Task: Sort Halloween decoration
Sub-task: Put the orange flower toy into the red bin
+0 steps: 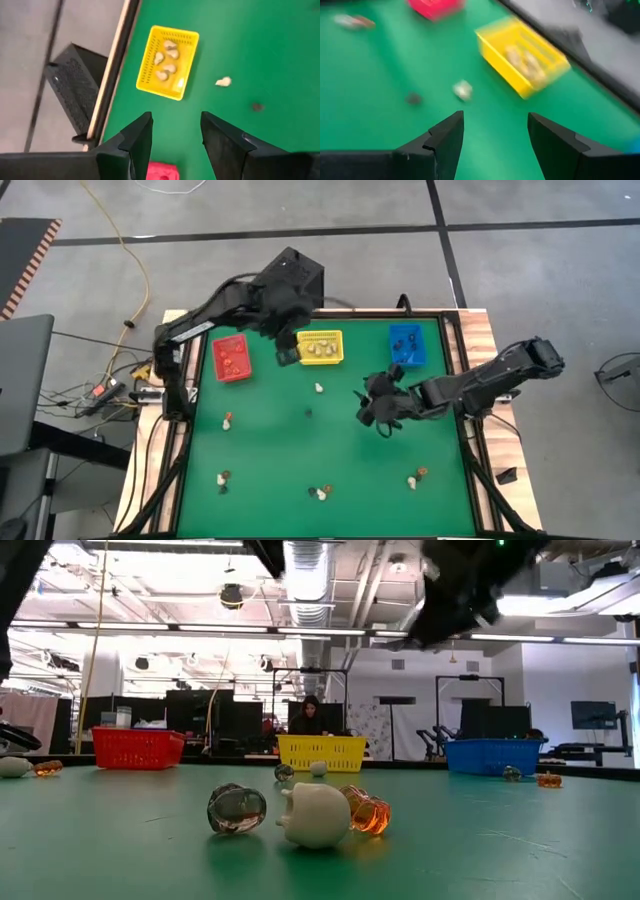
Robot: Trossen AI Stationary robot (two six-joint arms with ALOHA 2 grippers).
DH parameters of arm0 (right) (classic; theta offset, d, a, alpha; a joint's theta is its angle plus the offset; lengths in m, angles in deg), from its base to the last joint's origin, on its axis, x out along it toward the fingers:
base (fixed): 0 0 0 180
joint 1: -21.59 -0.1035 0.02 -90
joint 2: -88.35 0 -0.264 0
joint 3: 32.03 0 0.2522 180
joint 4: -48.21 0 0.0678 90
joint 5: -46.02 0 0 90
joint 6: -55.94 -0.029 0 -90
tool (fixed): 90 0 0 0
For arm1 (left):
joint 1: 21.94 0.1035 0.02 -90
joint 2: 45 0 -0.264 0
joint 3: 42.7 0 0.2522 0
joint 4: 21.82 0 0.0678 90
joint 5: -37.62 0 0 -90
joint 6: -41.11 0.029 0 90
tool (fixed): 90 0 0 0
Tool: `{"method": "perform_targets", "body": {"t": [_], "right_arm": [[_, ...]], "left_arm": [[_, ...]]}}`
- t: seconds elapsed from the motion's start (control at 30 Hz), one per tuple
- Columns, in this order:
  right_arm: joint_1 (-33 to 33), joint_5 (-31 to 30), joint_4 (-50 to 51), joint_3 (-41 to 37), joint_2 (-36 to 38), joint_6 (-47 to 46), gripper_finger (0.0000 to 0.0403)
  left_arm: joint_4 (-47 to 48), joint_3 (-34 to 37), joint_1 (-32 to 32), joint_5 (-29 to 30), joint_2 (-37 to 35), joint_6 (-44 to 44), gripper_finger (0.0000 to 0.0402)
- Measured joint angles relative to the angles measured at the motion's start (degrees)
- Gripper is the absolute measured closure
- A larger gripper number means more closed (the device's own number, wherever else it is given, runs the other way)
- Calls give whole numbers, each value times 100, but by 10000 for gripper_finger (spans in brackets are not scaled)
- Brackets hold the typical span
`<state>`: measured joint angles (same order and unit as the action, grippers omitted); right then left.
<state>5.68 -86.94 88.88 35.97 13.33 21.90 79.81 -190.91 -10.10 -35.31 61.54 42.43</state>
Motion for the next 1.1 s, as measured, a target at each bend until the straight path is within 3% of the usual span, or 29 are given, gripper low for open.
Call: {"method": "perform_targets", "body": {"t": [0.13,0.23,0.33,0.53,0.63,0.73,0.87,0.97,1.03,1.1], "right_arm": [[252,29,1483,-2,-31,-1500,154],[307,57,2258,-108,-98,-2535,154],[224,490,2519,-366,-197,-3103,154],[-608,2372,2498,-518,-169,-3583,154],[-1182,2591,2359,-276,-140,-3833,154],[-1682,2260,1551,-99,-196,-3469,154],[-1988,1514,-672,-81,-605,-1783,154],[-1872,1458,-2099,-45,-1123,-491,154],[-1687,1398,-2277,121,-1429,-96,154],[-1433,1202,-1663,383,-1604,-178,155]], "left_arm": [[219,392,-526,635,-561,-332,244],[-112,1288,-1018,1027,-1072,-537,244],[-848,2537,-1520,1231,-1943,-760,244],[-3904,5780,-2506,1144,-3775,-688,244],[-5678,7250,-2938,978,-4634,-484,244],[-7365,8570,-3278,930,-5219,-210,244],[-9094,9918,-3553,866,-5711,309,244],[-9773,10512,-3608,887,-6025,826,244],[-9793,10663,-3609,885,-6224,965,244],[-9869,10699,-3609,916,-6437,934,244]]}}
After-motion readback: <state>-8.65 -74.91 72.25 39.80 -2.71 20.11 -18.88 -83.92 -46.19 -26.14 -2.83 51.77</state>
